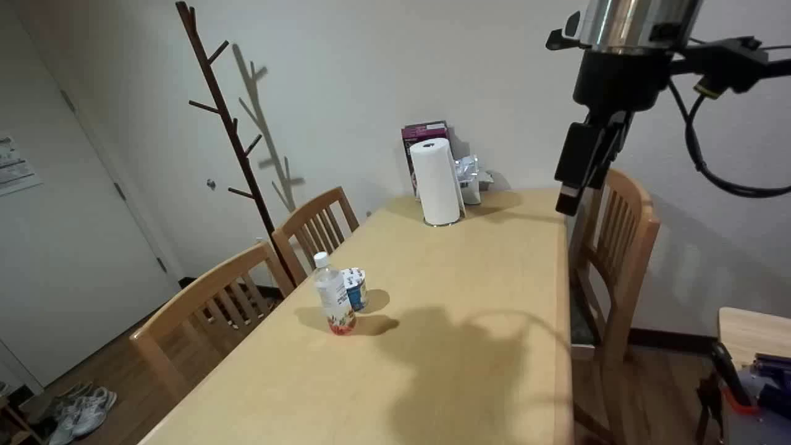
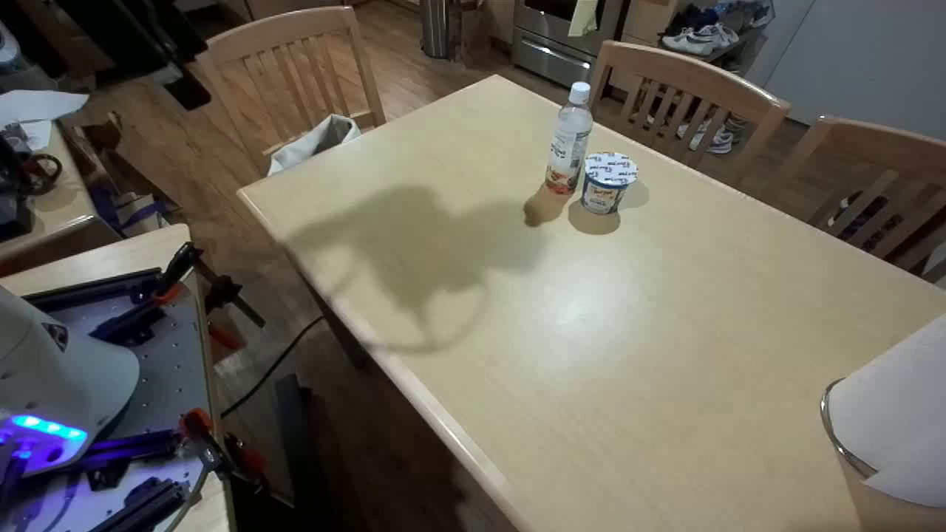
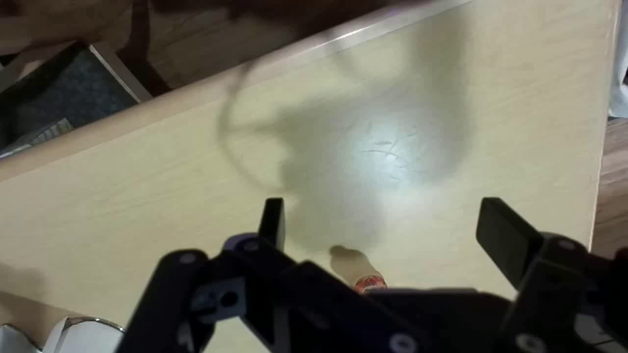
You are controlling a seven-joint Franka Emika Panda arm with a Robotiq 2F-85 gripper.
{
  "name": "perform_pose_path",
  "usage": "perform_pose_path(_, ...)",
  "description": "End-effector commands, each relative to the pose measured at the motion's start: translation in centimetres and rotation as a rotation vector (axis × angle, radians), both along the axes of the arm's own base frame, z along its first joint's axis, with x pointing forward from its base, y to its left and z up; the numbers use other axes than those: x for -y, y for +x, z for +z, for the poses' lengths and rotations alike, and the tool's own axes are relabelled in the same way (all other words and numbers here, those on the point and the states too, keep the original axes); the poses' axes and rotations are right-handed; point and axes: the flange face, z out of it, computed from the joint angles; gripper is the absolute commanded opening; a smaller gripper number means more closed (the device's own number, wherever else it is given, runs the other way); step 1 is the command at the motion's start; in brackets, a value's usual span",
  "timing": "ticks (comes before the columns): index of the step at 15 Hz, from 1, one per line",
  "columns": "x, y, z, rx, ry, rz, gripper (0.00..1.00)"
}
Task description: Move the bottle forward
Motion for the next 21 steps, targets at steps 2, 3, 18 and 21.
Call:
perform_pose_path(2, 0.0, 0.0, 0.1, -0.001, 0.000, 0.000, 1.00)
perform_pose_path(3, 0.0, 0.0, 0.1, -0.001, 0.000, 0.000, 1.00)
perform_pose_path(18, 1.3, 15.4, 7.5, -0.258, 0.134, -0.022, 1.00)
perform_pose_path(21, 1.6, 15.0, 6.9, -0.260, 0.133, -0.014, 1.00)
